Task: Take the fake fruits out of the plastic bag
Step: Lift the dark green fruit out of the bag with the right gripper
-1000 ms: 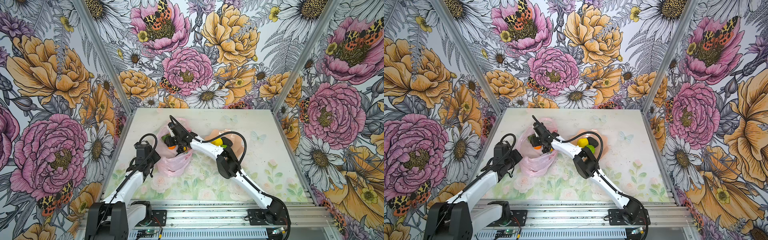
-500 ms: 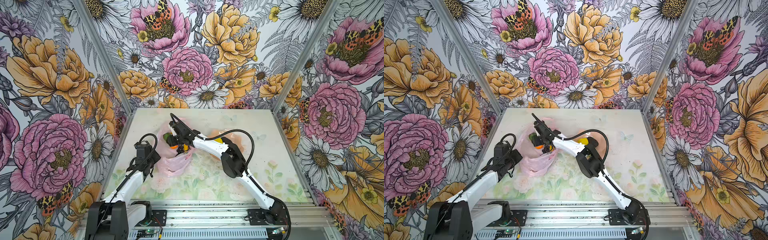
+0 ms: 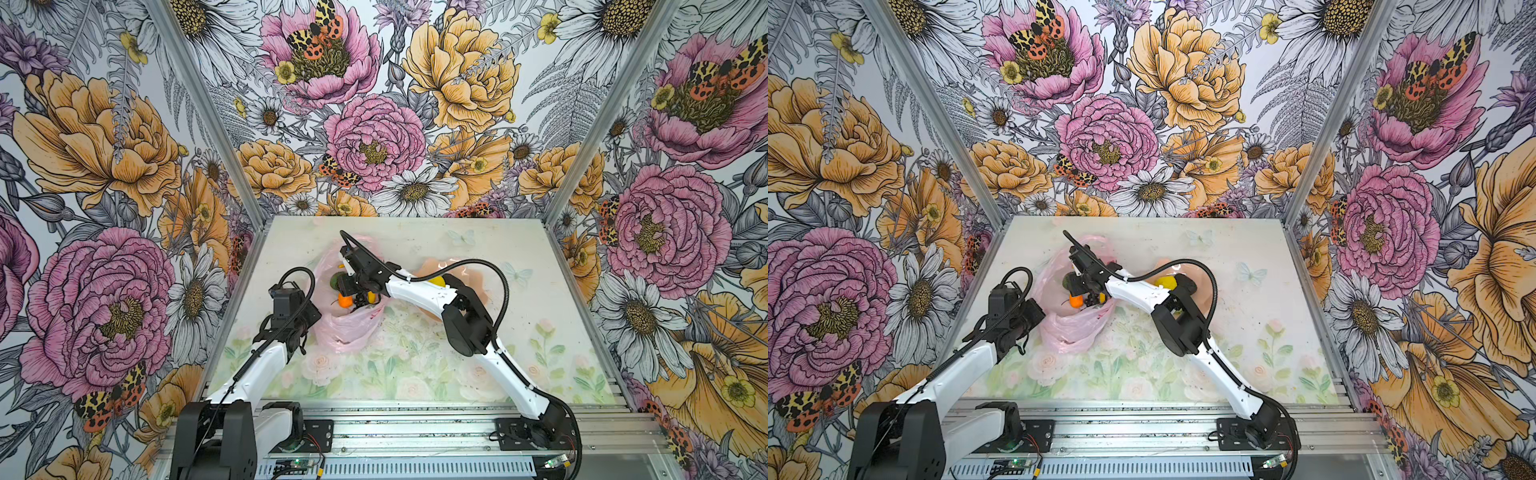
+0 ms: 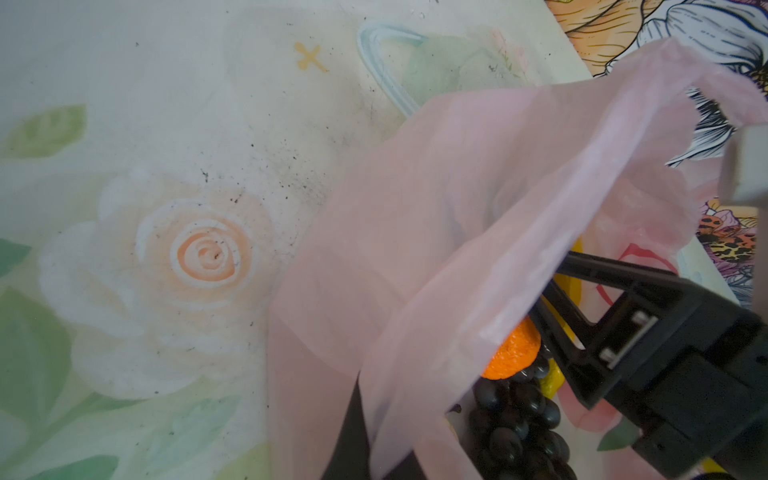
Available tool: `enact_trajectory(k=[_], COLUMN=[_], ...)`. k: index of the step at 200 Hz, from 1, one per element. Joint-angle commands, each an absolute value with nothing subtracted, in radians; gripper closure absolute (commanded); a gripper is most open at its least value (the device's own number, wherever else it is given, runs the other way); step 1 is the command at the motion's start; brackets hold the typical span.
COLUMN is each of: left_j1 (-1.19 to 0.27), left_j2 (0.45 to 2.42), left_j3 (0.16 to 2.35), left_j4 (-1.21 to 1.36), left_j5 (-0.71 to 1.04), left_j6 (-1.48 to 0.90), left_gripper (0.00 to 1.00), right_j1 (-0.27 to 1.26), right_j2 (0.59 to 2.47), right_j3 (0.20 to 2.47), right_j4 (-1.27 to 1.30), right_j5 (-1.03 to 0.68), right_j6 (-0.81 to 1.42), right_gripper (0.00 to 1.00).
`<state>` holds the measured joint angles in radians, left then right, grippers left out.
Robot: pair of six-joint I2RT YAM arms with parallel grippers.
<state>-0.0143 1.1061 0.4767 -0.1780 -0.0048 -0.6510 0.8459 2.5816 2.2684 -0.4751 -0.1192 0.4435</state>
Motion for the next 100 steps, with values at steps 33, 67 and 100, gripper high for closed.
enact_trajectory(k=[33,67,100], left_j1=[-0.006,-0.006,-0.009], left_j2=[1.093,1.092,1.093], left_j3=[0.458,0.456,0.456], left_j4=[-0.161,-0.161,-0.160], left_j5=[0.015,0.014,0.019], left_j6=[-0.630,-0.631,-0.630], left_gripper=[1.00,1.00,1.00], right_j1=[0.835,0.830,0.826], right_j2=[2.669,2.751,2.812], right_j3=[2.382,2.495,2.583], right_j4=[-0.457,-0.459,-0.459], right_j5=[-0.117,-0.156,-0.150], right_j6=[0.457,0.486,0.514], right_gripper=[0.29,0.24,0.30])
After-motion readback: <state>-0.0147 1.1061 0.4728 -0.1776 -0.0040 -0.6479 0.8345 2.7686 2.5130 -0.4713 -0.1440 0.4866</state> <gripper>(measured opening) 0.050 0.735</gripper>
